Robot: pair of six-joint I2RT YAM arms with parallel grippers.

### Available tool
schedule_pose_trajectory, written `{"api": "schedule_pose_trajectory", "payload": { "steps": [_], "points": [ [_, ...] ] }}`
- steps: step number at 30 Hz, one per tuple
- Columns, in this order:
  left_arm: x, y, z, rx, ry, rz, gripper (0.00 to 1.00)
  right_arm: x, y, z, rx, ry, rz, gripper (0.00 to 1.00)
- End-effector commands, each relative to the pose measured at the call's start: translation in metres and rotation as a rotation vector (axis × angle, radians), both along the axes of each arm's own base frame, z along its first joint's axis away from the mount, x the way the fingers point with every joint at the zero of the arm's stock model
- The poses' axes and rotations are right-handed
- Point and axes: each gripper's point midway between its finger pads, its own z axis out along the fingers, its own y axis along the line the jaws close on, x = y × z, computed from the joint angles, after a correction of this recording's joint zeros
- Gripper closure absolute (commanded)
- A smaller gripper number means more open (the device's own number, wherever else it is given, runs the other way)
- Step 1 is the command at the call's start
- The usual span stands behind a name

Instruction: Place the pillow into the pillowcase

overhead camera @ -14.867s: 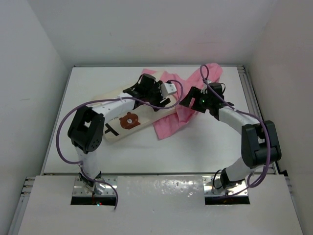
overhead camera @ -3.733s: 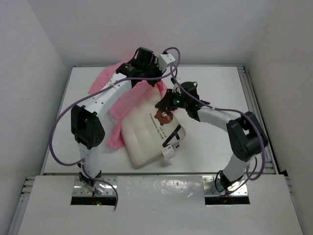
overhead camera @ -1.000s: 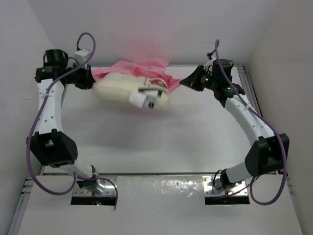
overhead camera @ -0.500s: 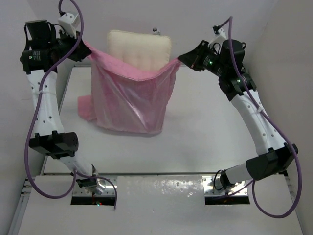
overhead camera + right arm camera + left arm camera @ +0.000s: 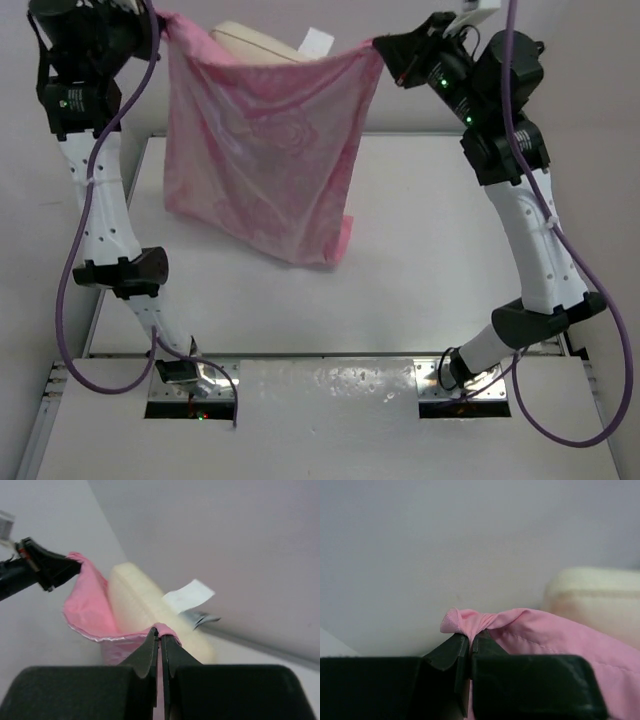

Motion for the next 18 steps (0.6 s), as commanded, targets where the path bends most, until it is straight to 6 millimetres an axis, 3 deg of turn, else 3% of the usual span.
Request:
{"api": "schedule_pose_trajectory", "payload": {
  "steps": [1,2,6,9,13,15,18],
  "points": [
    [-0.059,0.012,0.154,-0.024,-0.501,0.11,1.0,-0.015,-0.036,0.092,0.051,-0.289,-0.152,1.0],
    [-0.074,0.015,0.173,-0.042,-0.561,0.127,1.0,-0.019,-0.04,0.102,0.059,-0.318,-0.163,1.0],
    [-0.107,0.032,0.219,-0.093,-0.734,0.165,1.0,-0.04,-0.054,0.134,0.098,-0.435,-0.201,1.0],
    [-0.117,0.031,0.226,-0.085,-0.762,0.154,1.0,-0.054,-0.062,0.147,0.103,-0.481,-0.222,1.0],
    [-0.113,0.03,0.221,-0.088,-0.738,0.144,1.0,-0.061,-0.066,0.146,0.097,-0.496,-0.233,1.0],
    [-0.115,0.039,0.225,-0.095,-0.76,0.192,1.0,-0.06,-0.063,0.147,0.097,-0.497,-0.22,1.0],
    [-0.127,0.071,0.236,-0.116,-0.817,0.364,1.0,-0.058,-0.053,0.144,0.081,-0.488,-0.194,1.0]
  ]
}}
